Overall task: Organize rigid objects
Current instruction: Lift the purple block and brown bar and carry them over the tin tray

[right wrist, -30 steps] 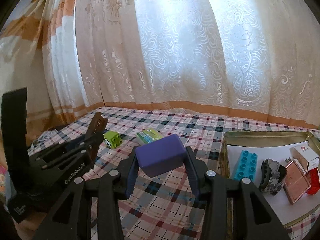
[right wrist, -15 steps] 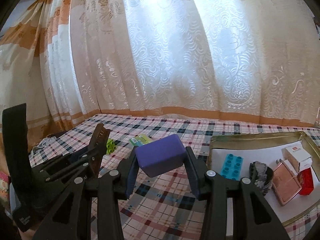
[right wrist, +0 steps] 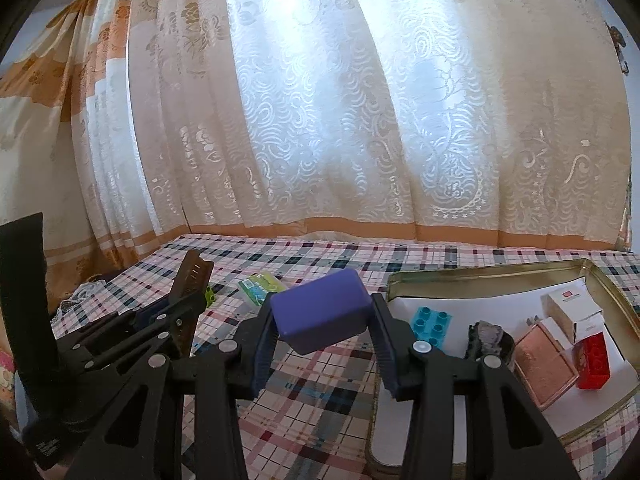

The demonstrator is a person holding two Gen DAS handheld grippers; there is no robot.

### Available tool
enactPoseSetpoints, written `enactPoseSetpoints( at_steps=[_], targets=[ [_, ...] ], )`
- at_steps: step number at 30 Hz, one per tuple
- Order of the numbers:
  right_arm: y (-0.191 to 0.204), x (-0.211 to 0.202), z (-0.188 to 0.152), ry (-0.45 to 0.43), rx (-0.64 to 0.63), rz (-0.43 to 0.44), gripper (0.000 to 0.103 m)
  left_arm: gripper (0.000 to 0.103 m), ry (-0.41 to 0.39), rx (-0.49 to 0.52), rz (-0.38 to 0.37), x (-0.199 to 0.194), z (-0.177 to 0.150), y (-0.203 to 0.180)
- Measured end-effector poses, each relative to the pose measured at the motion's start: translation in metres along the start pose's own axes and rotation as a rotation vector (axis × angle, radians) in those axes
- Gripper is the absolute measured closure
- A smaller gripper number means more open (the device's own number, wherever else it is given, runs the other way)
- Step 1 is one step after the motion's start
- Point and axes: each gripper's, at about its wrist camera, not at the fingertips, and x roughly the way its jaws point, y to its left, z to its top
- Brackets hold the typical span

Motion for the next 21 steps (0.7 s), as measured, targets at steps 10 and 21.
enactPoseSetpoints(
  at_steps=[10, 21],
  targets=[
    [-0.001, -0.006, -0.002, -0.005, -0.015, 0.003, 0.056, 0.089, -0.002, 0.014, -0.004, -0.006, -0.002, -0.015],
    [-0.016, -0.020, -0.003, -0.026, -0.023, -0.027, 0.056, 0.089, -0.011, 0.037, -0.024, -0.013, -0.001, -0.037]
  ],
)
